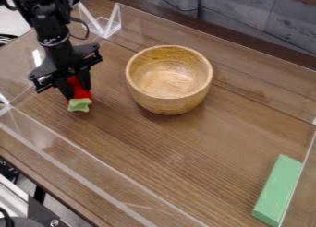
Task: Move the red fruit to the left
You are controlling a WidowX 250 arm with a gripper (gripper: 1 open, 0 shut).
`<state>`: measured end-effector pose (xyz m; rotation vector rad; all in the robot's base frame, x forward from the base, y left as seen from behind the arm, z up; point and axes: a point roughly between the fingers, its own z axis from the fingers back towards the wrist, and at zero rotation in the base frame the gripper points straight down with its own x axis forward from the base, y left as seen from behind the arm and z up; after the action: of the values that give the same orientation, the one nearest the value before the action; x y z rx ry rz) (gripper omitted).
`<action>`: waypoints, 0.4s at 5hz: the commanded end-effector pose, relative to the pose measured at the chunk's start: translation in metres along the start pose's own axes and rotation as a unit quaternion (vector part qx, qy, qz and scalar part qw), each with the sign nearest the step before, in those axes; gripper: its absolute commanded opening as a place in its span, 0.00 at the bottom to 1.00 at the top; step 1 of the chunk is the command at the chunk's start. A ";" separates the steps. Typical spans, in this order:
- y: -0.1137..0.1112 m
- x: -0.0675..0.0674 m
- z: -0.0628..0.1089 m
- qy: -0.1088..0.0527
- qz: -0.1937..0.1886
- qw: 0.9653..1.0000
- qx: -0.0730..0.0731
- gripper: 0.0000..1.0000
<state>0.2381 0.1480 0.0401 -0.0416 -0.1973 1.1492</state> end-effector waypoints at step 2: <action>-0.012 0.009 -0.009 -0.009 -0.017 1.000 0.002 1.00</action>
<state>0.2450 0.1478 0.0234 -0.0255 -0.1619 1.1295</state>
